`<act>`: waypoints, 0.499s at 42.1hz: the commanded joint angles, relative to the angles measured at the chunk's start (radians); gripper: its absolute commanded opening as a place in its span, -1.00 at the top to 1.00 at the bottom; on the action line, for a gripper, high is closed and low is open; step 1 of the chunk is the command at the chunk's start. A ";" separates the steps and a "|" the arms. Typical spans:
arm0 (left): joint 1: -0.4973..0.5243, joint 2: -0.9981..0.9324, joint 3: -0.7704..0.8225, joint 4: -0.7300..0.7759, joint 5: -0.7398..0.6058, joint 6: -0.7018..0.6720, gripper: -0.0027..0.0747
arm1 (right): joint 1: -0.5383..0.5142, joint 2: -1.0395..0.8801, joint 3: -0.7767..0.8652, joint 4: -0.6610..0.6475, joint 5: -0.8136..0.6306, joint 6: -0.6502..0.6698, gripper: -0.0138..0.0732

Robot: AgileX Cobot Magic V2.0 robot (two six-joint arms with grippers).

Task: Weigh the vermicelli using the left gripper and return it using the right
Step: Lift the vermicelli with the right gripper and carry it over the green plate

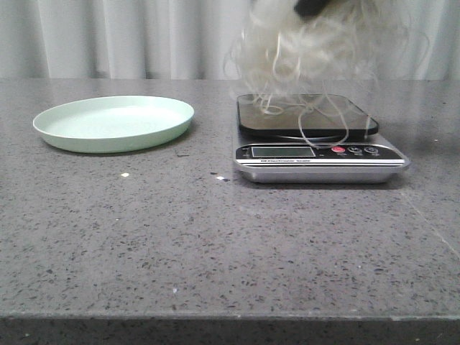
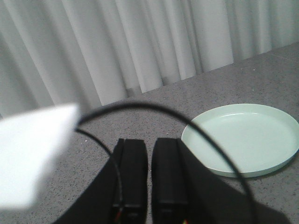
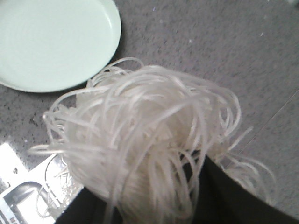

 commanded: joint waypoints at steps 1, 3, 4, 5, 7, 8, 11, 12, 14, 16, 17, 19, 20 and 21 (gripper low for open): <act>-0.004 0.005 -0.030 -0.013 -0.082 -0.014 0.56 | 0.000 -0.063 -0.093 0.017 -0.062 -0.009 0.33; -0.004 0.005 -0.030 -0.013 -0.082 -0.014 0.56 | 0.000 -0.063 -0.129 0.025 -0.054 -0.009 0.33; -0.004 0.005 -0.030 -0.013 -0.082 -0.014 0.56 | 0.000 -0.063 -0.145 0.029 -0.050 -0.009 0.33; -0.004 0.005 -0.030 -0.013 -0.082 -0.014 0.56 | 0.000 -0.063 -0.161 0.035 -0.047 -0.009 0.33; -0.004 0.005 -0.030 -0.013 -0.082 -0.014 0.56 | 0.000 -0.063 -0.196 0.056 -0.045 -0.009 0.33; -0.004 0.005 -0.030 -0.013 -0.082 -0.014 0.56 | 0.003 -0.063 -0.211 0.067 -0.045 -0.009 0.33; -0.004 0.005 -0.030 -0.013 -0.082 -0.014 0.56 | 0.016 -0.060 -0.260 0.102 -0.052 -0.009 0.33; -0.004 0.005 -0.030 -0.013 -0.082 -0.014 0.56 | 0.022 -0.059 -0.273 0.111 -0.055 -0.009 0.33; -0.004 0.005 -0.030 -0.013 -0.082 -0.014 0.56 | 0.041 -0.050 -0.303 0.126 -0.060 -0.009 0.33; -0.004 0.005 -0.030 -0.013 -0.082 -0.014 0.56 | 0.062 -0.039 -0.329 0.134 -0.064 -0.009 0.33; -0.004 0.005 -0.030 -0.013 -0.082 -0.014 0.56 | 0.073 -0.033 -0.347 0.138 -0.064 -0.009 0.33; -0.004 0.005 -0.030 -0.013 -0.082 -0.014 0.56 | 0.101 -0.011 -0.377 0.139 -0.064 -0.009 0.33; -0.004 0.005 -0.030 -0.013 -0.082 -0.014 0.56 | 0.117 0.000 -0.392 0.139 -0.064 -0.009 0.33; -0.004 0.005 -0.030 -0.013 -0.082 -0.014 0.56 | 0.129 0.009 -0.400 0.139 -0.065 -0.009 0.33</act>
